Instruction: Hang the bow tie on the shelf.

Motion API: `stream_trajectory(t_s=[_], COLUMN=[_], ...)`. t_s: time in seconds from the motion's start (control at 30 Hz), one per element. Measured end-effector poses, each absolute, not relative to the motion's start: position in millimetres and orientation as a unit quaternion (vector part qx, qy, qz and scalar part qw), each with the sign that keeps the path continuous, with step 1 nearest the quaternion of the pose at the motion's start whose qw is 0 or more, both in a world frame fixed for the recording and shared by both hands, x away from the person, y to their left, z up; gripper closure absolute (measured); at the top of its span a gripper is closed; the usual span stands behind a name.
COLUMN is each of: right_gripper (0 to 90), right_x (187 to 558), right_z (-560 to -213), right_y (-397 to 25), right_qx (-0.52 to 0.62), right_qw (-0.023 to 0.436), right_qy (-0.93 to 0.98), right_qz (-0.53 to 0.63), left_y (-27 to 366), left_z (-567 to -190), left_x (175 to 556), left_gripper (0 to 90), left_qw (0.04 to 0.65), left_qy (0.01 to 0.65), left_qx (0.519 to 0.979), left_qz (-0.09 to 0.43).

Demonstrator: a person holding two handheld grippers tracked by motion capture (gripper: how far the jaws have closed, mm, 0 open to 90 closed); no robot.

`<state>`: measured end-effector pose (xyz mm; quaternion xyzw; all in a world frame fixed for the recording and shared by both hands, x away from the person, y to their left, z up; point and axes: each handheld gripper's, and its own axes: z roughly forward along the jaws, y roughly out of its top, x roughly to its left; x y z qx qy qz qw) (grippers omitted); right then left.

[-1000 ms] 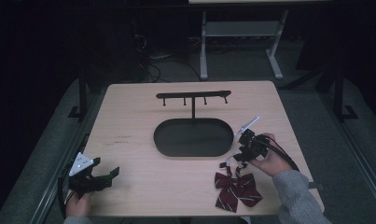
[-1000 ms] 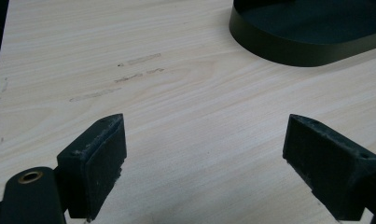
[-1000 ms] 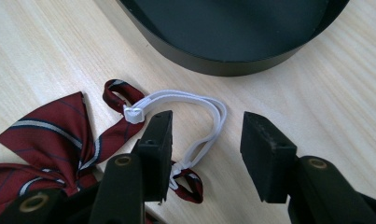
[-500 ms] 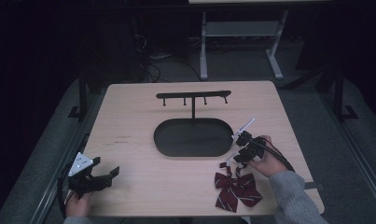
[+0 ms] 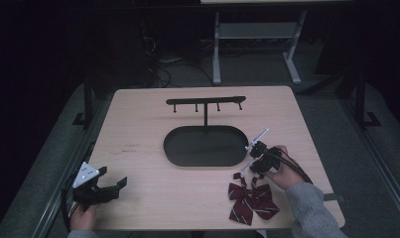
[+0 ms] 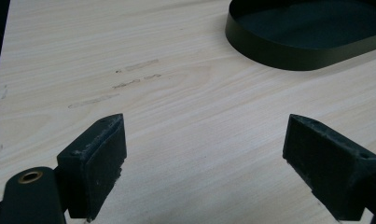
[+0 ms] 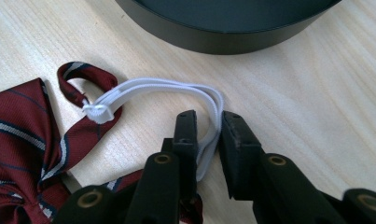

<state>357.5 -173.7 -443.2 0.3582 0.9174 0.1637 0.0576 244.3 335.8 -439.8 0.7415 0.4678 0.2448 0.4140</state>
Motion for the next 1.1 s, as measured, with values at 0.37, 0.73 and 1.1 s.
stream_trajectory(t_s=[0.37,0.73,1.1], right_gripper=[87.8,88.0,88.0], right_x=[358.9,352.5,346.8], right_z=[-443.0,-428.6,-402.4], right_y=[-175.2,-171.7,-170.8], right_qx=[0.353,0.327,0.309], right_qw=[0.032,0.034,0.038], right_qy=[0.920,0.928,0.929], right_qz=[0.167,0.175,0.202], left_y=[335.7,335.0,335.5], left_z=[-439.5,-439.7,-439.6], left_x=[244.0,243.7,243.7], left_gripper=[13.0,13.0,13.0], left_qw=[0.412,0.412,0.411], left_qy=[0.467,0.468,0.468], left_qx=[0.743,0.743,0.743], left_qz=[0.245,0.244,0.245])
